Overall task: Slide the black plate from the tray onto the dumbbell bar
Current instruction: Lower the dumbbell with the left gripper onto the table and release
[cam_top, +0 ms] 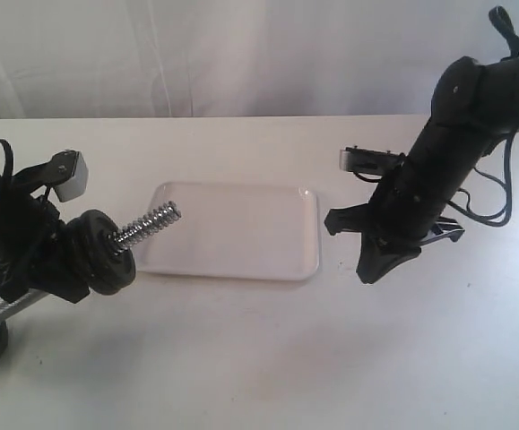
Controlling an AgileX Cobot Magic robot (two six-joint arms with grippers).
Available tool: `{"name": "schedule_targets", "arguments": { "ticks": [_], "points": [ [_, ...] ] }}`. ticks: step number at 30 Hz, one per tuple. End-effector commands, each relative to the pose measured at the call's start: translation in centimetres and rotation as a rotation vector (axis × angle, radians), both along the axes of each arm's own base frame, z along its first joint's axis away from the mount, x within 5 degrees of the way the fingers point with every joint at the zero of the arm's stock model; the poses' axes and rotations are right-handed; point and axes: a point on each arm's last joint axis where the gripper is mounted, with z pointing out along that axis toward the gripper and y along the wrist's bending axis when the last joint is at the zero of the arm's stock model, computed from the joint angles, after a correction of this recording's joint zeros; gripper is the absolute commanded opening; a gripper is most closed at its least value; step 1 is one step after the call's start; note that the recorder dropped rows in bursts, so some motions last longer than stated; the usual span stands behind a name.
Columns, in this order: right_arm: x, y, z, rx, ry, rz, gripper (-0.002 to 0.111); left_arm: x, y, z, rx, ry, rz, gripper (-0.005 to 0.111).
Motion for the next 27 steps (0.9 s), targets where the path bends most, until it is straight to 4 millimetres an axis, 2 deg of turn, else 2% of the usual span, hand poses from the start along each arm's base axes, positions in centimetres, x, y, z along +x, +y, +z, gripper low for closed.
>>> {"name": "schedule_targets", "arguments": {
  "ticks": [1,4,7,11,14,19,27],
  "points": [
    [0.2,-0.9,1.2,-0.060,-0.068,-0.018,0.000,-0.4,-1.7,2.5,-0.198,0.039,0.022,0.000],
    [0.3,-1.0,1.4,-0.063,-0.089,-0.020,0.000,-0.4,-2.0,2.3,-0.201,0.035,0.006,0.000],
    [0.4,-1.0,1.4,-0.062,-0.105,-0.025,0.000,-0.5,-3.3,2.1,-0.179,0.006,-0.021,0.000],
    [0.4,-1.0,1.4,-0.062,-0.107,-0.026,0.000,-0.5,-4.3,0.7,-0.144,0.032,-0.050,0.000],
    [0.5,-1.0,1.4,-0.062,-0.113,-0.027,0.000,-0.2,-4.0,-0.2,-0.086,0.034,-0.043,0.000],
    [0.7,-1.0,1.4,-0.060,-0.136,-0.035,0.000,-0.1,-3.9,-0.5,-0.061,0.027,-0.009,0.000],
    [0.7,-0.9,1.4,-0.057,-0.137,-0.038,0.000,-0.6,-3.3,-2.4,-0.019,-0.025,-0.002,0.000]
  ]
}}
